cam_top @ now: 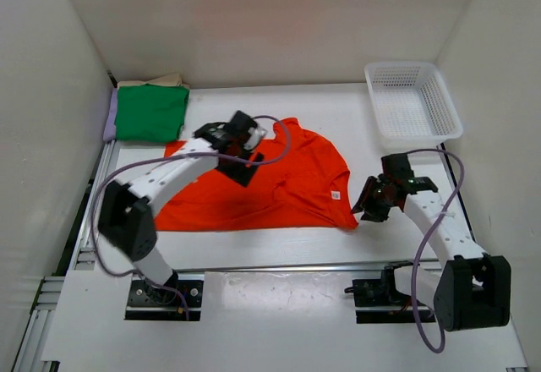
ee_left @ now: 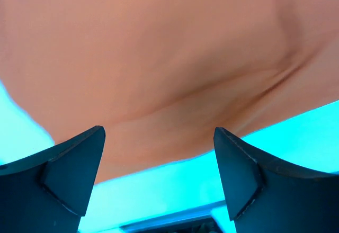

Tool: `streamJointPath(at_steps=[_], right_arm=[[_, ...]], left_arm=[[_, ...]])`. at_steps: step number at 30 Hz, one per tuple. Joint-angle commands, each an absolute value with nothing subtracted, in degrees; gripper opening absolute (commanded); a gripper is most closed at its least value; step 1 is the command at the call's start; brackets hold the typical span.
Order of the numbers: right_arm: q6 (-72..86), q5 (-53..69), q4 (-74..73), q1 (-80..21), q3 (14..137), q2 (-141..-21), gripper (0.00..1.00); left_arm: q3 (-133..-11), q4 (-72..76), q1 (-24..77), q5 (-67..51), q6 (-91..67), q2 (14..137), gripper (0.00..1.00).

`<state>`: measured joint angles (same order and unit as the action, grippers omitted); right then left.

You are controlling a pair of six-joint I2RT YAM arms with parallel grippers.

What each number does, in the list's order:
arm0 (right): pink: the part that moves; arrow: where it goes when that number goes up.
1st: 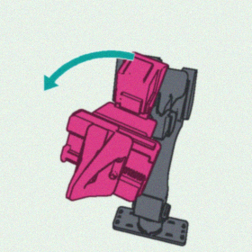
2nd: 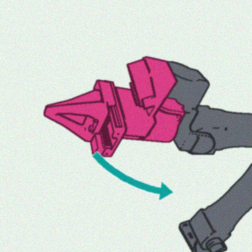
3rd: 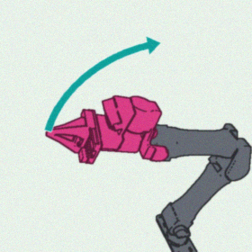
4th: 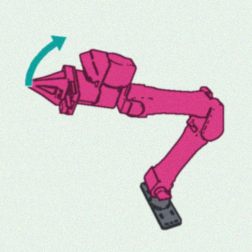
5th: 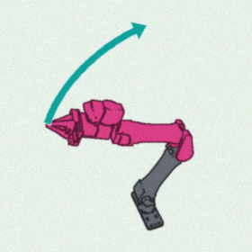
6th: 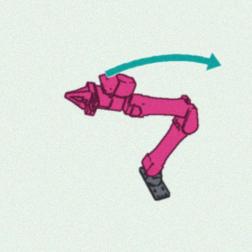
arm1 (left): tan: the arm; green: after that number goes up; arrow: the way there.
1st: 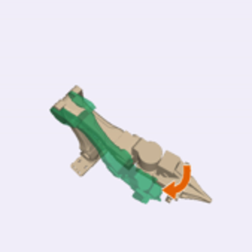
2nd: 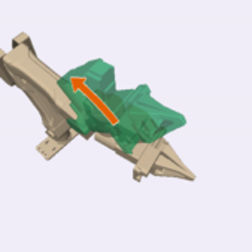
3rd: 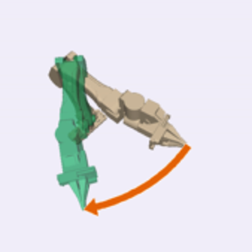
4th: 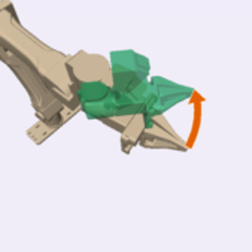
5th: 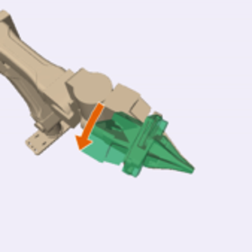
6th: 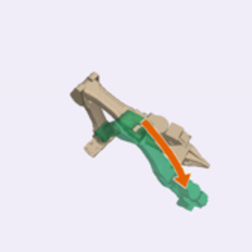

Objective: Fold and stack the t-shirts
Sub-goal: Fold the flattened tshirt in 1/3 of the way

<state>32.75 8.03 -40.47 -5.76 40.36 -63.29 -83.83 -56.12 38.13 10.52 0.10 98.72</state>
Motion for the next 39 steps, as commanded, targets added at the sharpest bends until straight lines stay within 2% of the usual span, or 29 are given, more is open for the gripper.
streamJointPath(at_steps=[1,4,8,11,13,14,16,17,20,27,33,34,35,36,37,39], right_arm=[[31.3,6.5,-42.2,-11.8,40.4,-65.5,0.45],[30.8,4.7,-39.9,-18.6,41.8,-68.9,0.48],[29.6,2.4,-39.9,-21.3,44.2,-74.2,0.5],[29.1,0.6,-38.7,-21.3,44.7,-77.4,0.5],[29.7,-0.7,-38.7,-21.3,44.7,-79.7,0.46],[29.7,-0.7,-38.7,-20.5,44.7,-79.7,0.38],[30.8,-1.5,-38.7,-19.3,44.2,-80.3,0.28],[30.8,-1.5,-38.7,-19.2,44.2,-80.3,0.17],[30.8,-1.0,-38.7,-16.5,43.7,-80.3,0.02],[35.1,4.0,-46.0,-9.8,41.3,-75.7,0.0],[36.8,8.0,-46.5,-8.7,39.0,-75.1,0.0],[36.8,8.0,-46.5,-8.1,39.0,-75.8,0.04],[36.8,7.2,-47.1,-7.2,39.0,-76.3,0.14],[36.8,6.3,-47.1,-7.2,39.0,-76.8,0.44],[36.8,5.3,-48.0,-6.7,39.0,-76.8,0.54],[36.8,3.8,-48.5,-7.2,40.3,-74.8,0.64]], left_arm=[[-74.6,-56.7,31.4,13.1,0.0,88.5,0.94],[-63.5,-56.2,23.6,15.0,0.0,83.7,0.94],[-48.0,-51.5,13.5,21.2,0.0,79.5,0.94],[-41.2,-45.3,7.1,24.5,0.0,78.1,0.94],[-39.6,-41.6,5.2,25.7,0.0,79.7,0.94],[-39.6,-41.0,3.6,25.8,0.0,80.5,0.94],[-39.6,-40.3,2.3,25.1,0.0,82.3,0.94],[-39.6,-39.7,1.2,24.6,0.0,83.9,0.94],[-40.9,-39.7,0.4,23.6,0.0,86.1,0.94],[-40.7,-40.8,-1.5,23.2,0.0,86.7,0.96],[-40.8,-44.1,-3.4,20.0,0.0,83.6,0.96],[-42.5,-45.3,-4.1,19.3,0.0,83.0,0.96],[-43.7,-46.6,-5.0,18.2,0.0,82.2,0.96],[-45.0,-49.6,-5.7,15.3,0.0,80.6,0.96],[-47.9,-51.1,-7.5,13.7,0.0,79.8,0.96],[-50.7,-54.0,-9.4,7.9,0.0,78.2,0.96]])
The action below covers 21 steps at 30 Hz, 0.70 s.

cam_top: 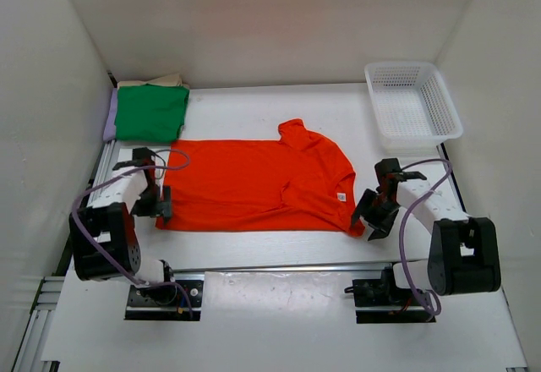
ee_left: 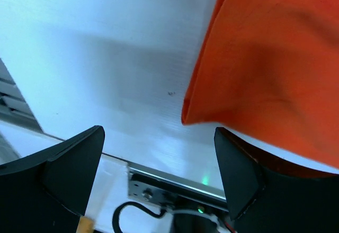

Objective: Fold and stack the t-shirts
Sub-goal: Fold the flattened tshirt in 1/3 of the way

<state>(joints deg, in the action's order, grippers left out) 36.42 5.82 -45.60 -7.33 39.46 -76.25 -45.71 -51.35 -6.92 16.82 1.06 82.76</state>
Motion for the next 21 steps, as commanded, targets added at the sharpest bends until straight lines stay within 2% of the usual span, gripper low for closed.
streamJointPath(at_steps=[1,4,9,16,17,19,20,21], right_arm=[[36.8,3.8,-49.1,-7.2,41.2,-72.7,0.68],[36.8,3.8,-50.4,-7.2,42.0,-69.7,0.73],[36.3,3.8,-49.0,-7.2,40.1,-69.7,0.76],[36.9,8.6,-38.8,-7.2,37.1,-78.3,0.77],[36.9,10.0,-37.8,-7.2,37.1,-79.0,0.75],[36.9,11.2,-36.6,-7.2,37.1,-80.2,0.69],[36.9,11.2,-36.6,-7.2,36.6,-80.9,0.6],[37.4,11.2,-36.6,-7.2,36.6,-80.9,0.41]], left_arm=[[-53.1,-56.1,-11.4,6.3,0.0,77.0,0.96],[-54.6,-56.8,-14.5,4.4,0.0,77.0,0.97],[-55.1,-55.4,-15.7,1.6,0.0,81.7,0.98],[-54.5,-50.0,-14.0,0.8,0.0,91.1,1.0],[-54.5,-49.3,-14.0,1.7,0.0,92.7,1.0],[-54.0,-48.7,-14.0,2.4,0.0,94.1,0.93],[-54.0,-48.2,-14.0,2.4,0.0,95.3,0.87],[-54.0,-48.2,-14.0,1.7,0.0,95.4,0.76]])
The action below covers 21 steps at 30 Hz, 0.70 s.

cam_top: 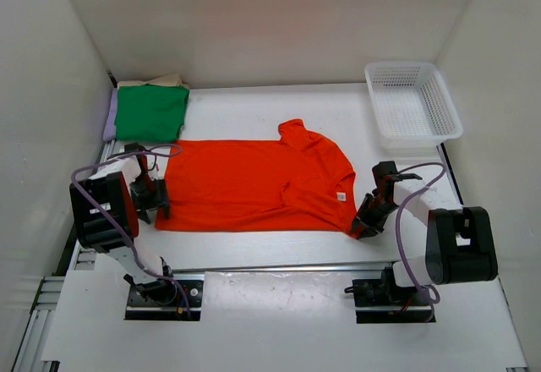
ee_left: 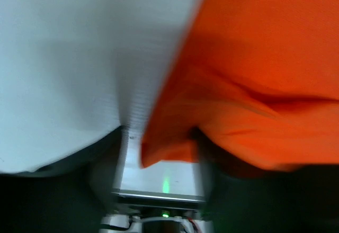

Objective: Fold and stack the t-shirts
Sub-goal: Fold the flattened tshirt in 1/3 of the way

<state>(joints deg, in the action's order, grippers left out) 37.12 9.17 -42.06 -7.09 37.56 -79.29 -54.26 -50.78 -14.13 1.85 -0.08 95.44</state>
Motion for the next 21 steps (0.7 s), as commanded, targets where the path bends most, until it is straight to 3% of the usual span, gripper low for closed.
streamJointPath(at_steps=[1,3,4,12,17,19,21], right_arm=[[37.4,11.2,-37.2,-7.2,36.0,-80.9,0.29],[37.4,10.0,-38.1,-7.2,35.3,-78.3,0.07],[38.1,9.5,-39.5,-6.5,34.8,-77.3,0.02],[44.5,7.0,-51.6,-5.9,34.0,-63.0,0.0],[50.6,10.4,-50.9,-5.9,23.1,-58.2,0.0],[51.2,11.9,-49.3,-5.9,20.3,-57.5,0.0],[51.2,13.1,-47.9,-5.9,18.6,-57.5,0.05]], left_arm=[[-54.0,-48.2,-14.0,1.1,0.0,95.4,0.55],[-53.4,-48.2,-13.4,-0.4,0.0,95.4,0.25],[-53.4,-48.2,-13.4,-0.4,0.0,95.4,0.1],[-48.4,-53.0,-16.3,8.9,0.0,84.8,0.1],[-42.2,-57.1,-16.3,12.1,0.0,79.4,0.1],[-40.1,-57.1,-16.3,13.6,0.0,78.7,0.18],[-37.5,-56.5,-16.3,15.6,0.0,78.7,0.48]])
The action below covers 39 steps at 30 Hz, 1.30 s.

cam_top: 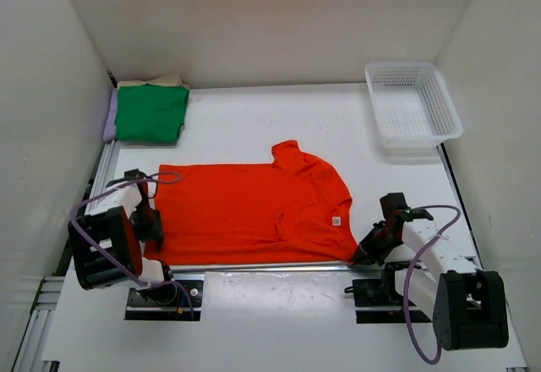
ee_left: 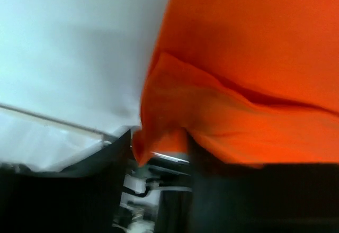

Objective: Fold and stack the t-shirts
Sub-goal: Fold the flattened tshirt in 1/3 of the way, then grap the side of the flattened tshirt furthest away from the robot with both arms

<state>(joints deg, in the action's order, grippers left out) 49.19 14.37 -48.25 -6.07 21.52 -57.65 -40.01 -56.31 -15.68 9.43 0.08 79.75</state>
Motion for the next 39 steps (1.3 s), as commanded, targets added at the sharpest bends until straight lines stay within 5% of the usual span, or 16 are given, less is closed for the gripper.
streamJointPath(at_steps=[1,5,6,12,17,22,34,39], right_arm=[[51.2,13.6,-47.3,-5.9,18.6,-58.8,0.17],[48.5,11.7,-50.2,-5.9,22.7,-58.5,0.56],[48.5,9.7,-51.8,-5.9,24.5,-57.3,0.58],[46.6,-3.5,-61.7,-8.4,43.3,-49.5,0.55],[38.5,-1.3,-57.0,-9.0,52.1,-54.5,0.54],[30.3,3.9,-51.7,-10.8,60.6,-67.8,0.54],[28.6,0.2,-51.8,-17.6,110.1,-118.3,0.53],[29.8,-0.4,-53.1,-18.6,118.9,-131.1,0.51]], left_arm=[[-37.5,-55.9,-16.3,16.5,0.0,78.7,0.64],[-42.1,-56.5,-16.8,21.0,0.0,78.0,0.87],[-43.8,-56.5,-16.8,22.1,0.0,77.2,0.95],[-59.6,-55.0,-16.8,32.1,0.0,72.6,1.0],[-70.6,-56.3,-6.7,21.5,0.0,71.0,1.0],[-73.5,-57.0,-5.1,21.4,0.0,78.0,1.0],[-85.5,-51.0,-6.3,6.9,0.0,101.9,1.0],[-85.0,-49.9,-9.0,6.9,0.0,108.4,1.0]])
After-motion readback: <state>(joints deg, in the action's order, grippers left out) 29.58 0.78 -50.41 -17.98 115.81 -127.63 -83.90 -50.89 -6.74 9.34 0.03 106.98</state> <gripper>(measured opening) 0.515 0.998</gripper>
